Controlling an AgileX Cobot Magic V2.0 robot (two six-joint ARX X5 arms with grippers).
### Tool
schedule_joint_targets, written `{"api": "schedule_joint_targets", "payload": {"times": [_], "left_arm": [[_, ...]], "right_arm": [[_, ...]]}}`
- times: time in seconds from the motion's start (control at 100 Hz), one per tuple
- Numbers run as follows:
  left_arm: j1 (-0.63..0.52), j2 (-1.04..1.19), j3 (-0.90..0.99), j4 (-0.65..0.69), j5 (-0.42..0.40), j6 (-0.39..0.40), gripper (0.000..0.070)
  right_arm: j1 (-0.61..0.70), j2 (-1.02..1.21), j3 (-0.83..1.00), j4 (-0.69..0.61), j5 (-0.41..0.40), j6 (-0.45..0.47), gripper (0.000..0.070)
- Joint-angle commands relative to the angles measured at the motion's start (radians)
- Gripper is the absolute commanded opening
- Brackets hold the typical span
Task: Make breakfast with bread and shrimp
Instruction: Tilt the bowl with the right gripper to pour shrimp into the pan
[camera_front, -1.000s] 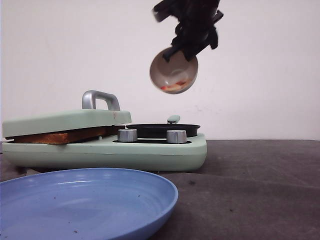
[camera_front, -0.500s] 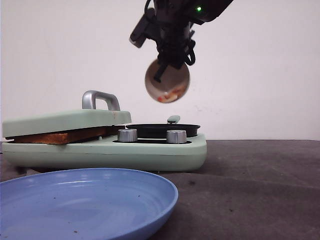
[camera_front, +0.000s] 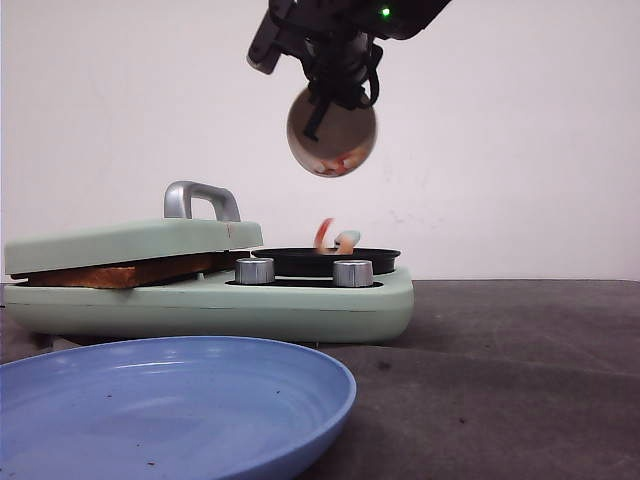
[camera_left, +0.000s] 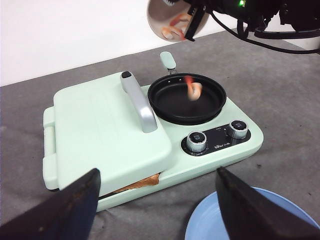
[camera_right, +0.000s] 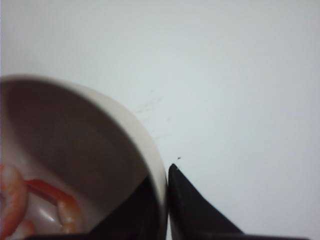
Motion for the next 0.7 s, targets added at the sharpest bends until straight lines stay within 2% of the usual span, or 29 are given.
{"api": "schedule_joint_targets", "payload": {"times": [0.0, 0.11, 0.32, 0.69], "left_arm": [[-0.001, 0.0, 0.004, 0.011, 0.002, 0.017, 0.0389], [-0.001, -0.007, 0.004, 0.01, 0.002, 0.017, 0.0389], [-0.001, -0.035, 0.004, 0.01, 0.002, 0.019, 0.0388], [-0.001, -0.059, 0.004, 0.007, 0.002, 0.019, 0.0388]], "right_arm": [[0.014, 0.01, 0.021, 0.016, 0.019, -0.024, 0.0], [0.025, 0.01, 0.021, 0.048, 0.026, -0.066, 0.0], [0.03, 0.01, 0.021, 0.217, 0.05, -0.159, 0.0], [0.032, 0.01, 0.021, 0.234, 0.124, -0.175, 0.0004]]}}
